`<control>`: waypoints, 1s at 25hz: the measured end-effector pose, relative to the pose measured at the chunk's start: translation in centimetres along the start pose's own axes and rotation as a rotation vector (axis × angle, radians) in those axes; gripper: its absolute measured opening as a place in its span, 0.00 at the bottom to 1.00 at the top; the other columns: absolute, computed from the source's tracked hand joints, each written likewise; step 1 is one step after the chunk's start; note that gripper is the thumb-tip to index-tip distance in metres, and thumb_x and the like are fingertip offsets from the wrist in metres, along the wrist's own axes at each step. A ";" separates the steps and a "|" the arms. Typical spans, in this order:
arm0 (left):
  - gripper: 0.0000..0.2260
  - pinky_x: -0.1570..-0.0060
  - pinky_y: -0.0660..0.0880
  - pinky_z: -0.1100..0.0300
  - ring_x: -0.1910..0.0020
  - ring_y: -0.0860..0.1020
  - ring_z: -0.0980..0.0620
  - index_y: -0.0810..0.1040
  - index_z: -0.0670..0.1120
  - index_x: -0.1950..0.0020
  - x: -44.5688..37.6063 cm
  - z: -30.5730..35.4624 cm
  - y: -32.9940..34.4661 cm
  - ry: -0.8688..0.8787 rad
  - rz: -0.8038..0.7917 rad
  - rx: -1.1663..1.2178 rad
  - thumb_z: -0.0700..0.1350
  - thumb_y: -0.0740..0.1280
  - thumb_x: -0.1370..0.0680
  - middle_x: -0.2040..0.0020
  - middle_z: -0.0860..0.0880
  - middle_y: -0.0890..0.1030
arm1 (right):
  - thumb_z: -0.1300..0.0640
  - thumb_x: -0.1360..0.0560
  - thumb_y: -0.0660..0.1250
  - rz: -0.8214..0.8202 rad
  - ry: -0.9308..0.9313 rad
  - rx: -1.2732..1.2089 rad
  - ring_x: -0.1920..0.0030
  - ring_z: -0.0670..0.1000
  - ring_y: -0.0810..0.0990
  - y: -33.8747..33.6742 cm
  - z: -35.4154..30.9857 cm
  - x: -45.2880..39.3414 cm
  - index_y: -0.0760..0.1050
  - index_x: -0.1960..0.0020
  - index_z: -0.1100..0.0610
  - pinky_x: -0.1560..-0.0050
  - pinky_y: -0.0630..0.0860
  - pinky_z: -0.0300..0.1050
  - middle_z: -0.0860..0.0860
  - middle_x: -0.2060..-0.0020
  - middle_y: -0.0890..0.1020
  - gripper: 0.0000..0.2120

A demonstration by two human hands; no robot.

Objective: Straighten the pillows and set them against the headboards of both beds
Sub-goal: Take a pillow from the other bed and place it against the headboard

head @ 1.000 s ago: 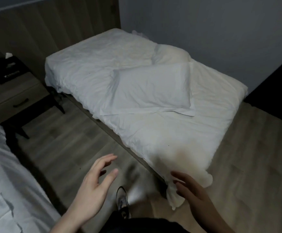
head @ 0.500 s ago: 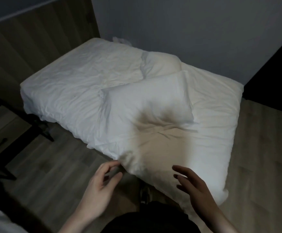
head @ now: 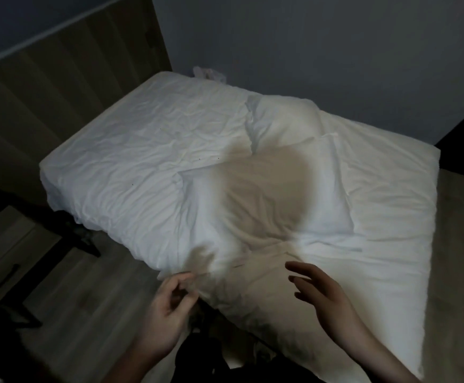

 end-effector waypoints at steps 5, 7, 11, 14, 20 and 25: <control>0.07 0.51 0.77 0.65 0.44 0.83 0.53 0.83 0.52 0.43 -12.0 -3.4 -1.2 -0.161 -0.189 -0.079 0.44 0.72 0.21 0.46 0.54 0.85 | 0.61 0.17 0.65 0.192 0.172 -0.067 0.38 0.48 0.83 2.6 3.0 -3.8 0.83 0.39 0.49 0.44 0.80 0.44 0.42 0.40 0.85 0.13; 0.05 0.44 0.79 0.55 0.44 0.82 0.51 0.83 0.54 0.46 -17.7 -5.2 -2.0 -0.260 -0.216 -0.135 0.47 0.72 0.21 0.46 0.54 0.84 | 0.60 0.18 0.66 0.259 0.205 -0.093 0.38 0.49 0.83 4.5 3.6 -5.3 0.84 0.40 0.49 0.45 0.81 0.45 0.45 0.38 0.84 0.12; 0.07 0.40 0.77 0.49 0.45 0.80 0.45 0.81 0.48 0.44 -27.9 -10.9 -2.4 -0.435 -0.286 -0.213 0.47 0.71 0.21 0.41 0.43 0.84 | 0.61 0.18 0.67 0.333 0.300 -0.108 0.39 0.50 0.83 8.4 4.9 -8.7 0.84 0.41 0.48 0.43 0.81 0.49 0.42 0.42 0.86 0.12; 0.25 0.37 0.74 0.54 0.36 0.78 0.43 0.76 0.42 0.31 -33.0 -16.8 -1.9 -0.559 -0.383 -0.431 0.54 0.73 0.23 0.32 0.41 0.79 | 0.63 0.19 0.67 0.366 0.353 -0.121 0.39 0.51 0.83 11.0 6.2 -11.6 0.84 0.41 0.49 0.46 0.81 0.48 0.38 0.46 0.86 0.12; 0.40 0.44 0.80 0.52 0.40 0.79 0.45 0.68 0.47 0.26 -36.0 -23.0 3.1 -0.874 -0.353 -0.176 0.58 0.79 0.33 0.33 0.46 0.78 | 0.62 0.19 0.67 0.429 0.534 -0.171 0.42 0.53 0.85 13.7 10.1 -15.2 0.83 0.41 0.51 0.45 0.81 0.52 0.49 0.43 0.86 0.11; 0.52 0.42 0.81 0.50 0.43 0.84 0.43 0.77 0.42 0.31 -38.7 -26.9 6.2 -0.900 -0.301 0.108 0.62 0.87 0.49 0.40 0.44 0.85 | 0.60 0.18 0.67 0.443 0.561 -0.181 0.44 0.52 0.86 13.0 11.5 -16.2 0.83 0.41 0.51 0.46 0.81 0.51 0.49 0.43 0.86 0.10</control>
Point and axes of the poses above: each hand's wrist, its own x-axis away from the middle knuckle, its own y-axis out of the palm, z = x × y, the point moved 5 cm from there along -x, towards the middle knuckle
